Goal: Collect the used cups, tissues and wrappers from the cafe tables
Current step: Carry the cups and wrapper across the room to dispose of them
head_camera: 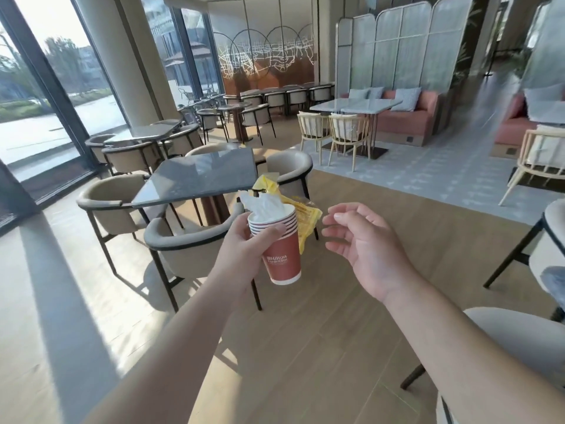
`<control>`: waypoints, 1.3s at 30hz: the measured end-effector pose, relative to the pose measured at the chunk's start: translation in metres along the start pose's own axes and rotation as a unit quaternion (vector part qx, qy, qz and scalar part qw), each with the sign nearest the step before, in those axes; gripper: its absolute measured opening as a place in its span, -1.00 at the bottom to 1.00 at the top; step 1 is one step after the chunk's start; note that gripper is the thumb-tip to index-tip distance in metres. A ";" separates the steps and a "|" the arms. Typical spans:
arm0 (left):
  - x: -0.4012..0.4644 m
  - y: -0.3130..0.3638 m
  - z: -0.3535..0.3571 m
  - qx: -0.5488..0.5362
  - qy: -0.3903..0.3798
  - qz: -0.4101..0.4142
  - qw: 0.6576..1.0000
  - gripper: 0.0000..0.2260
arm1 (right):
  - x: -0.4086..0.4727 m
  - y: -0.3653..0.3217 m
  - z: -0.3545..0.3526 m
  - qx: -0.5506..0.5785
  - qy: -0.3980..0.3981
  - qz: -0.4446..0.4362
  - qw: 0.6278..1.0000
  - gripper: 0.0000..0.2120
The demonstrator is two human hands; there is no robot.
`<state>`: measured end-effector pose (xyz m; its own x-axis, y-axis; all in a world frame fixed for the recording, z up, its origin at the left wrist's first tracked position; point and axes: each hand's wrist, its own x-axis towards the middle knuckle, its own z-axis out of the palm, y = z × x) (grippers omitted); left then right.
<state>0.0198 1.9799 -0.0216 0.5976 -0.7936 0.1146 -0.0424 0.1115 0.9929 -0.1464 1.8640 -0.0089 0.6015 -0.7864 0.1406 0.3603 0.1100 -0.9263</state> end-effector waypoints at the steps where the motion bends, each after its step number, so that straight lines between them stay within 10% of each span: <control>1: 0.015 -0.001 0.006 -0.002 -0.006 0.000 1.000 -0.36 | 0.014 -0.003 -0.005 0.000 0.002 -0.007 1.000 -0.90; 39: 0.606 -0.082 0.073 -0.039 -0.148 0.009 0.988 -0.60 | 0.551 0.047 -0.095 -0.031 0.140 -0.044 0.989 -0.88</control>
<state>0.3270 1.4465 -0.0311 0.3362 -0.9300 0.1488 0.0183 0.1644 0.9862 0.1340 1.3775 -0.0079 0.3465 -0.9294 0.1274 0.3522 0.0030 -0.9359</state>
